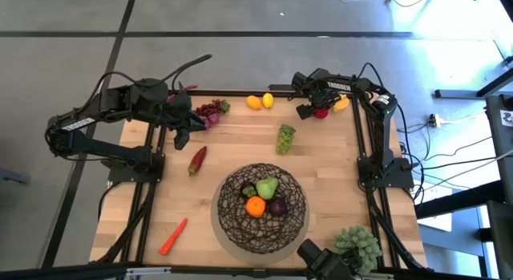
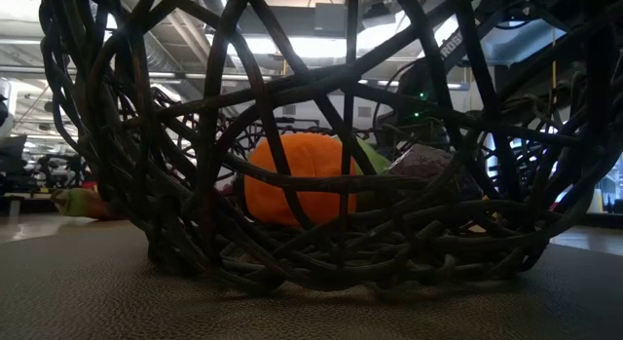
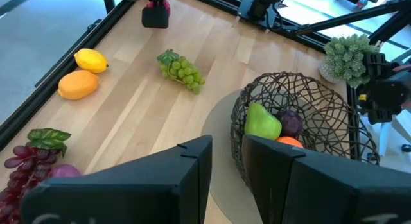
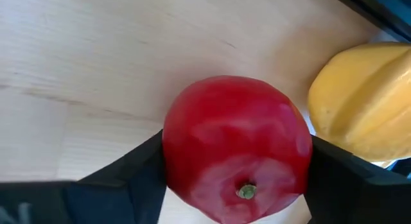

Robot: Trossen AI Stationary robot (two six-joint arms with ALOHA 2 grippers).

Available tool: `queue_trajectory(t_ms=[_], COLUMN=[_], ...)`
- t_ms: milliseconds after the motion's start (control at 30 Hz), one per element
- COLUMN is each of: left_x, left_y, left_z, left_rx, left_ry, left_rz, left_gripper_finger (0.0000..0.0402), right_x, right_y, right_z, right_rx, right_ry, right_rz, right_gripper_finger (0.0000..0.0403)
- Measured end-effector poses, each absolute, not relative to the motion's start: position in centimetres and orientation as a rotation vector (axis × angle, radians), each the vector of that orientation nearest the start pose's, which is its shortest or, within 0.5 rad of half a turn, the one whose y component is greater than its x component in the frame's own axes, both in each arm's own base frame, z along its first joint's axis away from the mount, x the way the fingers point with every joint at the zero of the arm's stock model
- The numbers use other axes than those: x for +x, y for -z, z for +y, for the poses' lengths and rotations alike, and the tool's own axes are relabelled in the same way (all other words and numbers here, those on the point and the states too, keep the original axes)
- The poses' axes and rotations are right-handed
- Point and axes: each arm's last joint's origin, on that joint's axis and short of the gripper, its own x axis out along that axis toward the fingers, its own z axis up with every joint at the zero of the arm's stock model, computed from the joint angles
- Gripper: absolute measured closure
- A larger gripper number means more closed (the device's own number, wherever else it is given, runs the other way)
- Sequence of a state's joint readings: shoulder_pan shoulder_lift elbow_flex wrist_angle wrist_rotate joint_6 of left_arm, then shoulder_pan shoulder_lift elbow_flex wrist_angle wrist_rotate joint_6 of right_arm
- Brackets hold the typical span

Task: Build produce basket
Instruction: Put the tomato into the mesh basket

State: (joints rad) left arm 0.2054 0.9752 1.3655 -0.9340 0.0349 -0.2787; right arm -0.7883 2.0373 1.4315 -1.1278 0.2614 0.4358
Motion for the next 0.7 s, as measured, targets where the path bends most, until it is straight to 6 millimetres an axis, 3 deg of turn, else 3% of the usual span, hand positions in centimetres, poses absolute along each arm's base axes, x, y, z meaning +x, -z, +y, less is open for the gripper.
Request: queue_trajectory(t_ms=[433, 700], left_x=[15.5, 15.5], left_y=[-42.1, -42.1], left_z=[3.1, 3.1], left_rx=[-0.336, -0.336], left_ry=[-0.241, -0.240], left_rz=[0.515, 0.515], left_gripper_finger=[0.0325, 0.0325], right_x=[26.0, 29.4], right_y=[-16.2, -20.8], right_z=[-25.2, -23.1], right_rx=[0.650, 0.516], right_ry=[1.073, 0.917], right_rz=[1.602, 1.647], right_gripper_finger=[0.0136, 0.0136])
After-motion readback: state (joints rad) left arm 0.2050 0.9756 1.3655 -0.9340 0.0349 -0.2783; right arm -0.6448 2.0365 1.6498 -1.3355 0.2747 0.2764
